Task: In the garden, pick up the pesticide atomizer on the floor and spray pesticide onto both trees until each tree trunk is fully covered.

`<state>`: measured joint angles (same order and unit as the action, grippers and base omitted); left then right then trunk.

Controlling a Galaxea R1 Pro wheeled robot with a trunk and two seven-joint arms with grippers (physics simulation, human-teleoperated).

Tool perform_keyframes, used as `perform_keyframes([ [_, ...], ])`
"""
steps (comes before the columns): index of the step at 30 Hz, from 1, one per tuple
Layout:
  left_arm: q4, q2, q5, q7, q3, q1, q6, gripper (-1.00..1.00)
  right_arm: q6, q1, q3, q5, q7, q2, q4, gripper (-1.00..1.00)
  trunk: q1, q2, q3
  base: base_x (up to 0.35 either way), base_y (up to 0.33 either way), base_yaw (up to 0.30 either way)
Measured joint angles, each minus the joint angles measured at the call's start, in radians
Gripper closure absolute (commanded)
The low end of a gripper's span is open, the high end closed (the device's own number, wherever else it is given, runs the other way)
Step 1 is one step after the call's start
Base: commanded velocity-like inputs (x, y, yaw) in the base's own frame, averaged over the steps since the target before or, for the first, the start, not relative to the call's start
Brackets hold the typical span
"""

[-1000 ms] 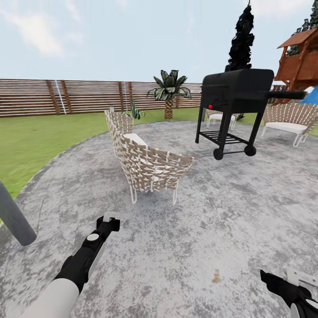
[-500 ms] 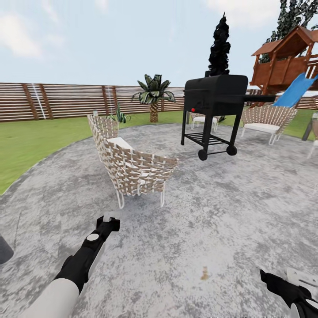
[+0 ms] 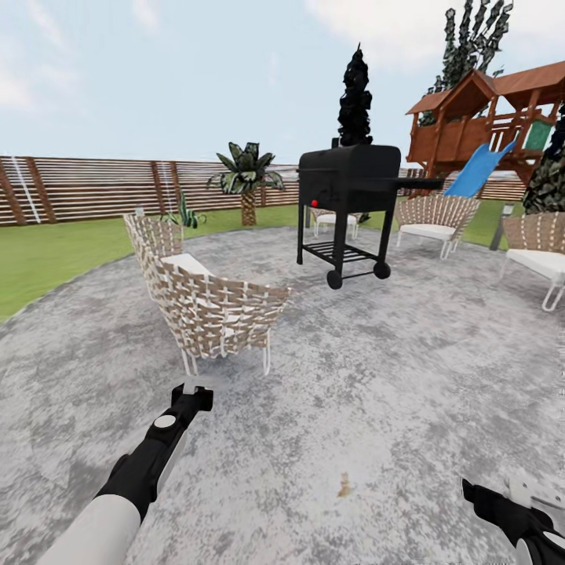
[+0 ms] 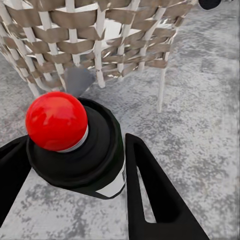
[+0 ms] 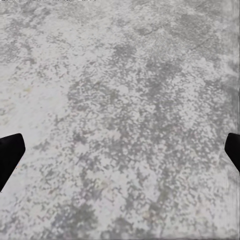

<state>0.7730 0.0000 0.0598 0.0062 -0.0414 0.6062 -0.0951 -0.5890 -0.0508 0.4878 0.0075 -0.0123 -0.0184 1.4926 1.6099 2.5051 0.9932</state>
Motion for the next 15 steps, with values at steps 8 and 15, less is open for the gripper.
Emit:
perform_keyframes([
  [8,0.000,0.000,0.000,0.000,0.000,0.000,0.000,1.00,0.000,0.000,0.000,0.000,0.000,0.000,0.000,-1.00,0.000,0.000,-0.008,0.000,0.000,-0.224],
  [15,0.000,0.000,0.000,0.000,0.000,0.000,0.000,1.00,0.000,0.000,0.000,0.000,0.000,0.000,0.000,-1.00,0.000,0.000,-0.015,0.000,0.000,-0.224],
])
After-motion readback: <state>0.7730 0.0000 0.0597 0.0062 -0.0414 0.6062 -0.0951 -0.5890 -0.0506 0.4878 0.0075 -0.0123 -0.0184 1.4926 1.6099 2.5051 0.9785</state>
